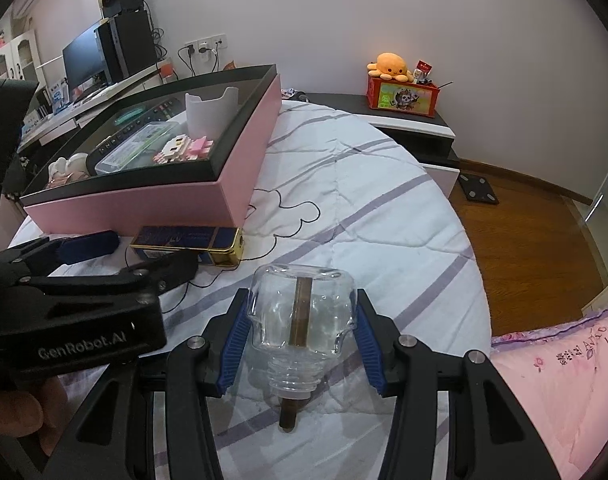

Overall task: Organize rigid objects
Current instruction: 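Grasp the clear skull bottle with the right gripper while the left grasps the blue tin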

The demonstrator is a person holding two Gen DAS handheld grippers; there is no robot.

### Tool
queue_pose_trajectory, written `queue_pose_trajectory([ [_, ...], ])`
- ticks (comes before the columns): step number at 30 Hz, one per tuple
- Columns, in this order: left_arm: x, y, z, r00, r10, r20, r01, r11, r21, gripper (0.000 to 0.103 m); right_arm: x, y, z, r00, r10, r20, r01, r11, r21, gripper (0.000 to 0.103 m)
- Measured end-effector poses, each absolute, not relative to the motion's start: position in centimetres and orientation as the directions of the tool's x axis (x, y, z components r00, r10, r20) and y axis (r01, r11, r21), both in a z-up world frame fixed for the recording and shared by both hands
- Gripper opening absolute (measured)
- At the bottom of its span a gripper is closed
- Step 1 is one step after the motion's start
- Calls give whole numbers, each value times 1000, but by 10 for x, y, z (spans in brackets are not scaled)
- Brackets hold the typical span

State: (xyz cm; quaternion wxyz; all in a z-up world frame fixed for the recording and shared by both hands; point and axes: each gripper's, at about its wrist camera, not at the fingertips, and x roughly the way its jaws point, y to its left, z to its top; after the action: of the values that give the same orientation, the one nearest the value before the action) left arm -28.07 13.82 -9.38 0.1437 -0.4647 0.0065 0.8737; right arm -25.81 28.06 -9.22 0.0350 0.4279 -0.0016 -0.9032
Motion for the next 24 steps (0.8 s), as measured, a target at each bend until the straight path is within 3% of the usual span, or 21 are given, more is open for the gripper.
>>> queue_pose_trajectory([
  [5, -279, 150, -92, -515, 262, -816, -259, -955, -143, 100, -256, 283, -93, -632, -59, -773, 54, -998, 32, 51],
  [13, -286, 169, -97, -533, 200, -822, -184, -976, -119, 103, -256, 286, -94, -631, -68, -773, 58, -997, 41, 51],
  [15, -284, 174, -100, -547, 176, -818, -178, -980, -91, 102, -257, 287, -94, -630, -73, -773, 60, -997, 46, 51],
  [19, -279, 171, -97, -571, 154, -806, -152, -985, -80, 85, -256, 287, -94, -630, -76, -773, 60, -997, 49, 51],
  [24, -277, 158, -94, -566, 189, -802, -161, -980, -118, 85, -255, 286, -93, -629, -78, -773, 57, -997, 55, 51],
])
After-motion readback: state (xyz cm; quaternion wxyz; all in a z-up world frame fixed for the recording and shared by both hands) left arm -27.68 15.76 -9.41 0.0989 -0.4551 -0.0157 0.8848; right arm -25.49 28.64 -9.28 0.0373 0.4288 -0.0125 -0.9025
